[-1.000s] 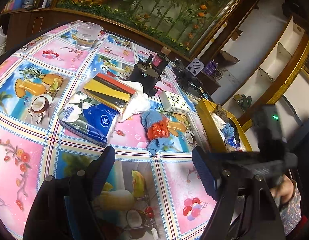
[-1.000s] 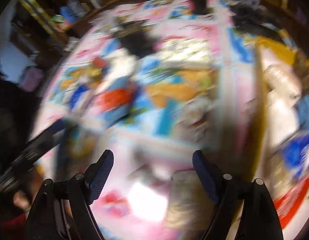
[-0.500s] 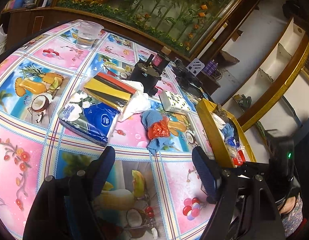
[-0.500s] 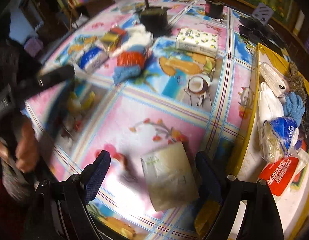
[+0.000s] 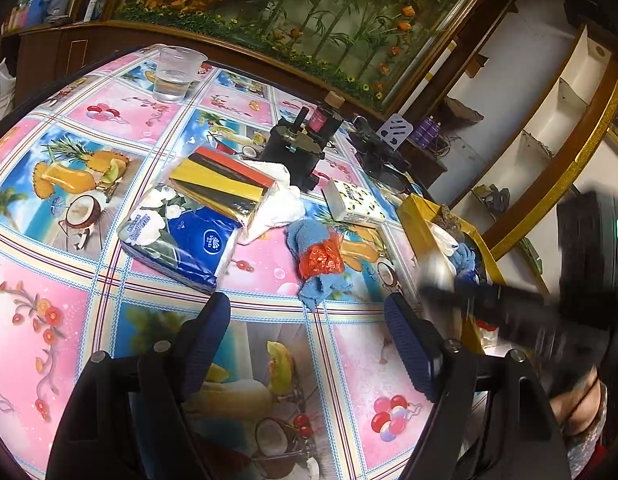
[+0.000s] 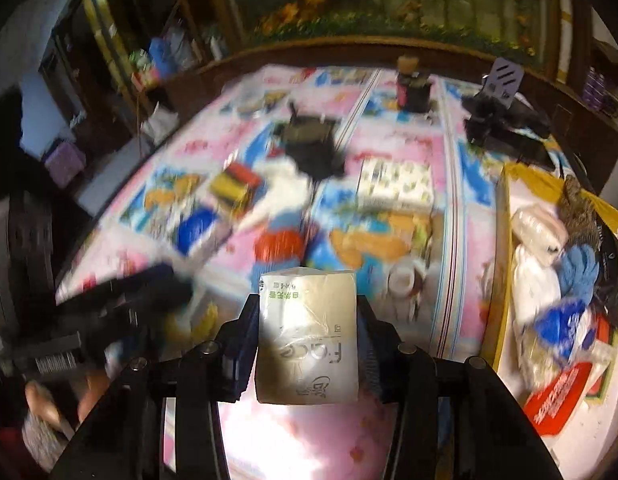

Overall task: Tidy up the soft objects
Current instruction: 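Grasp the beige paper tissue pack with the right gripper while the left grasps the blue cloth with red bag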

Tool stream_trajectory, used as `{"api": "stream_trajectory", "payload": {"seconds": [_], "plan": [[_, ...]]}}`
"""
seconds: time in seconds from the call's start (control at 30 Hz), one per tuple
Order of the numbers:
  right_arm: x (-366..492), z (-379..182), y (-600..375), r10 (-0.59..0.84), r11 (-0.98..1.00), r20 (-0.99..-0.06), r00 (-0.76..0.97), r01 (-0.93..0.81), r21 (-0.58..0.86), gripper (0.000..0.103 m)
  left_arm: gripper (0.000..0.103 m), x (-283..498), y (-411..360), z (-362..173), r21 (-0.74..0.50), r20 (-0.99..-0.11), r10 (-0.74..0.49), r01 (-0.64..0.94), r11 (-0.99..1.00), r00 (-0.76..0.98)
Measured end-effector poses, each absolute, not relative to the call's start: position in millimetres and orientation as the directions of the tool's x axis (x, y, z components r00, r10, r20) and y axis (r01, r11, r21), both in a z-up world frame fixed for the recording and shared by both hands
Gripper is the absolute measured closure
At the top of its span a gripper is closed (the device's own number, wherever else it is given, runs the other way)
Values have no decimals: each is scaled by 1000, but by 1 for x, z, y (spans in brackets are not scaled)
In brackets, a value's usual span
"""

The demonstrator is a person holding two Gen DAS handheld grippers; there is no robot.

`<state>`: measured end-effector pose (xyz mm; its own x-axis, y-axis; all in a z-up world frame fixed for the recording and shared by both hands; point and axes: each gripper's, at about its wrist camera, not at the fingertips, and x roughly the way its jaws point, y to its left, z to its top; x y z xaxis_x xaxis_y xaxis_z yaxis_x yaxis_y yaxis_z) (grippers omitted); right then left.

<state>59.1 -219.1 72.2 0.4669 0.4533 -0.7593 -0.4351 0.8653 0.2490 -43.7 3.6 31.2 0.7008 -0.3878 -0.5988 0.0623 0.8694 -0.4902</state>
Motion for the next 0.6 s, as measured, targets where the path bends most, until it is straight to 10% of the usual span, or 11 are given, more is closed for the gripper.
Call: {"api": "stream_trajectory", "payload": {"seconds": [0.5,0.6], "plan": [[104,89,-257,500,850,-427,754,-334,407,54,25,21,-71,49,-200,-757,-164,14,980,633],[104,93,-275,453,867,-409,792,-287,407,54,42,43,-84,32,-156,-810,-126,-3,988,573]]}}
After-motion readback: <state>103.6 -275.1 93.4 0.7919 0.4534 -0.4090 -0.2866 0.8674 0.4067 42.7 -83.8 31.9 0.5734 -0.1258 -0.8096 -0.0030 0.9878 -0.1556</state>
